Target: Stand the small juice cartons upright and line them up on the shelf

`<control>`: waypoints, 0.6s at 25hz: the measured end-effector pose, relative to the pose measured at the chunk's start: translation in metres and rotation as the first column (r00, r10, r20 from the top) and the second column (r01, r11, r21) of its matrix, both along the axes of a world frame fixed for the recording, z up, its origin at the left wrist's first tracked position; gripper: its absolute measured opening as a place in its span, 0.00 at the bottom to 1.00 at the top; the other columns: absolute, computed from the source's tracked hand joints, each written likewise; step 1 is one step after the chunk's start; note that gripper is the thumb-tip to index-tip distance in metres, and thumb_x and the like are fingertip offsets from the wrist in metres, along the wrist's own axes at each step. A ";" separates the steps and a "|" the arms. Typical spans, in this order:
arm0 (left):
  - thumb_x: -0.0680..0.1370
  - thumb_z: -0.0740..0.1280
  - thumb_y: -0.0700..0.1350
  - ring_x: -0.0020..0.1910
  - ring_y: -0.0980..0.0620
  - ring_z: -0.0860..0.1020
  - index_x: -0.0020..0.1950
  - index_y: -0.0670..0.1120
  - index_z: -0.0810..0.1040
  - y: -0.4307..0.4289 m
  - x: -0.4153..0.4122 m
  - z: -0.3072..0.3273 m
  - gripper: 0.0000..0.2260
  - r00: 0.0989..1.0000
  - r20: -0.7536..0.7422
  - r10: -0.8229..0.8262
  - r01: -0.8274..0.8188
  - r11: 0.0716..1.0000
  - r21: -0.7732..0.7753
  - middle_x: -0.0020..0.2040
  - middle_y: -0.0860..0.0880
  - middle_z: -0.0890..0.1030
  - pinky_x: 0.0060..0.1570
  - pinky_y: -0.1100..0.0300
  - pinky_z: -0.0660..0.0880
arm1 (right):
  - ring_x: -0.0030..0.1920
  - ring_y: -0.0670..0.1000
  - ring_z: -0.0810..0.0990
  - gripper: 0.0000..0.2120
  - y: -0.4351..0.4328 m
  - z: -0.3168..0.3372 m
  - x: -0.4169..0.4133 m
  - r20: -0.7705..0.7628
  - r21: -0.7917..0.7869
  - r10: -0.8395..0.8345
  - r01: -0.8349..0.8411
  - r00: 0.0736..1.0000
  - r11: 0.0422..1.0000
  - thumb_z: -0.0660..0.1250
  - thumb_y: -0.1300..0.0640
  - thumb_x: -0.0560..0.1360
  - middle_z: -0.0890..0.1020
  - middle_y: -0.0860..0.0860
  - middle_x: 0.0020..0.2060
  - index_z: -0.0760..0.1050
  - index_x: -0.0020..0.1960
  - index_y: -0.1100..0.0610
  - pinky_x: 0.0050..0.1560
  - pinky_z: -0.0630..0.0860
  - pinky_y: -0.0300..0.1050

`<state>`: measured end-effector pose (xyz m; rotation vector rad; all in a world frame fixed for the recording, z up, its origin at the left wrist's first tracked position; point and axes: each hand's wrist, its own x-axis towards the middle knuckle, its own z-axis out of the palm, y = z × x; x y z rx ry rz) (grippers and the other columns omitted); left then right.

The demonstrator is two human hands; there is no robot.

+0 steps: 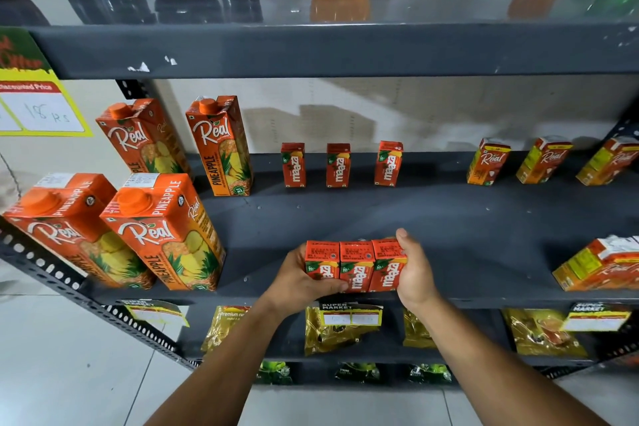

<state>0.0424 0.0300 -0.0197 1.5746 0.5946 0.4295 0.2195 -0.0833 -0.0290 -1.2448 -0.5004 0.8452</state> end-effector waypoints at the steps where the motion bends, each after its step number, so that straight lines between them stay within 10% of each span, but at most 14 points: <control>1: 0.66 0.78 0.33 0.51 0.48 0.83 0.56 0.38 0.76 0.000 0.000 0.000 0.22 1.000 0.012 -0.008 0.008 1.000 0.001 0.49 0.46 0.85 0.48 0.61 0.79 | 0.39 0.54 0.86 0.19 0.000 0.000 0.001 0.010 0.002 0.003 -0.003 1.000 1.000 0.64 0.36 0.68 0.85 0.52 0.34 0.83 0.36 0.50 0.38 0.80 0.44; 6: 0.63 0.80 0.36 0.54 0.44 0.82 0.62 0.38 0.72 -0.001 0.002 0.000 0.31 0.987 0.140 -0.078 0.086 0.995 -0.055 0.53 0.43 0.84 0.50 0.56 0.79 | 0.44 0.58 0.86 0.37 0.001 -0.002 0.001 0.003 0.026 0.025 -0.025 1.000 0.999 0.66 0.24 0.62 0.86 0.56 0.40 0.82 0.46 0.59 0.44 0.82 0.49; 10: 0.63 0.76 0.65 0.59 0.45 0.79 0.70 0.39 0.63 -0.003 0.000 0.003 0.47 0.969 0.240 0.053 -0.029 0.994 -0.103 0.61 0.39 0.77 0.53 0.52 0.78 | 0.51 0.60 0.84 0.41 -0.002 0.003 -0.001 -0.041 0.097 -0.007 0.011 0.999 0.995 0.64 0.22 0.61 0.86 0.58 0.48 0.82 0.52 0.58 0.51 0.80 0.54; 15: 0.73 0.58 0.70 0.67 0.42 0.71 0.69 0.43 0.67 -0.007 -0.004 0.003 0.36 0.845 0.353 0.401 -0.278 0.895 -0.350 0.66 0.39 0.73 0.69 0.40 0.65 | 0.56 0.58 0.81 0.32 -0.022 0.015 -0.006 -0.037 0.197 -0.210 0.213 0.977 0.957 0.60 0.31 0.70 0.83 0.57 0.52 0.79 0.54 0.59 0.65 0.71 0.63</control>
